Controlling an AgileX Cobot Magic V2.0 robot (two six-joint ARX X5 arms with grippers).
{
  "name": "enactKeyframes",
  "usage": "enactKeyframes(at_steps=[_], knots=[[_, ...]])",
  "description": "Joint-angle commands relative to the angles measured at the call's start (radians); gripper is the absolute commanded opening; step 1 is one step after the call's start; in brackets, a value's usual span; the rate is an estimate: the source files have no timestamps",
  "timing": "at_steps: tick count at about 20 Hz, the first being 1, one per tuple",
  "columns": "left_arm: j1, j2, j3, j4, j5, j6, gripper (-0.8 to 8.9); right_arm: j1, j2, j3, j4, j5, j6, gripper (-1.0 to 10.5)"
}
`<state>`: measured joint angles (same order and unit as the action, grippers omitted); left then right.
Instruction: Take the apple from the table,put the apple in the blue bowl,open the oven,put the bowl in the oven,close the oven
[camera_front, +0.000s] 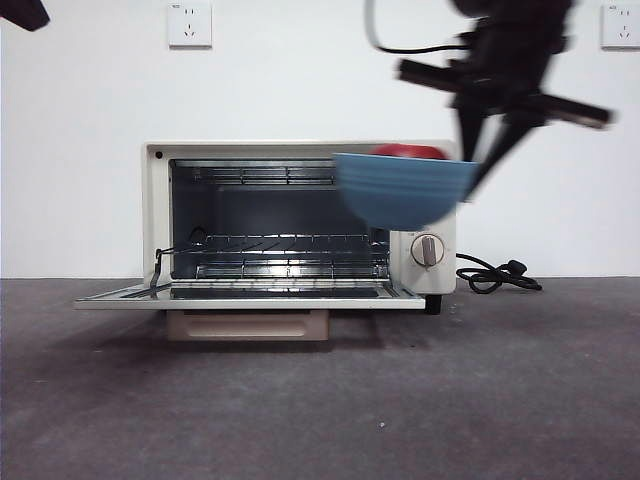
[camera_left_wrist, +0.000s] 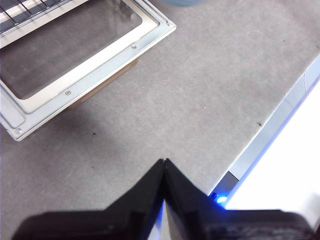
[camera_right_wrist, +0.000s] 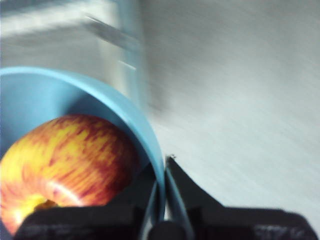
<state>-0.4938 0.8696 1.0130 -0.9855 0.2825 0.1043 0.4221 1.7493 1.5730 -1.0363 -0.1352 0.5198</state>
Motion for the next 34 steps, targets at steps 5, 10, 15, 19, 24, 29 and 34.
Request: enactKeyframes(at_steps=[5,10,15,19,24,29,34], knots=[[-0.003,-0.008,-0.011,-0.02,0.005,-0.004,-0.06,0.064,0.316,0.423,-0.1,-0.031,0.084,-0.1],[-0.003,-0.008,-0.011,-0.019,0.005,0.001,-0.06,0.075,0.449,0.608,-0.139,-0.048,0.16,-0.1],[-0.003,-0.008,-0.011,-0.019,0.005,0.004,-0.06,0.074,0.504,0.639,-0.136,-0.029,0.214,-0.1],[-0.003,-0.008,-0.011,-0.019,0.005,0.006,-0.06,0.074,0.507,0.639,-0.087,-0.005,0.291,-0.1],[-0.003,-0.008,-0.011,-0.031,0.005,0.011,-0.06,0.074,0.507,0.639,-0.078,0.057,0.395,-0.1],[-0.003,-0.008,-0.011,-0.047,0.005,0.011,-0.06,0.074,0.507,0.639,-0.06,0.061,0.486,-0.1],[-0.003,-0.008,-0.011,-0.049,0.005,0.023,-0.05,0.074,0.507,0.639,-0.01,0.057,0.491,0.1]])
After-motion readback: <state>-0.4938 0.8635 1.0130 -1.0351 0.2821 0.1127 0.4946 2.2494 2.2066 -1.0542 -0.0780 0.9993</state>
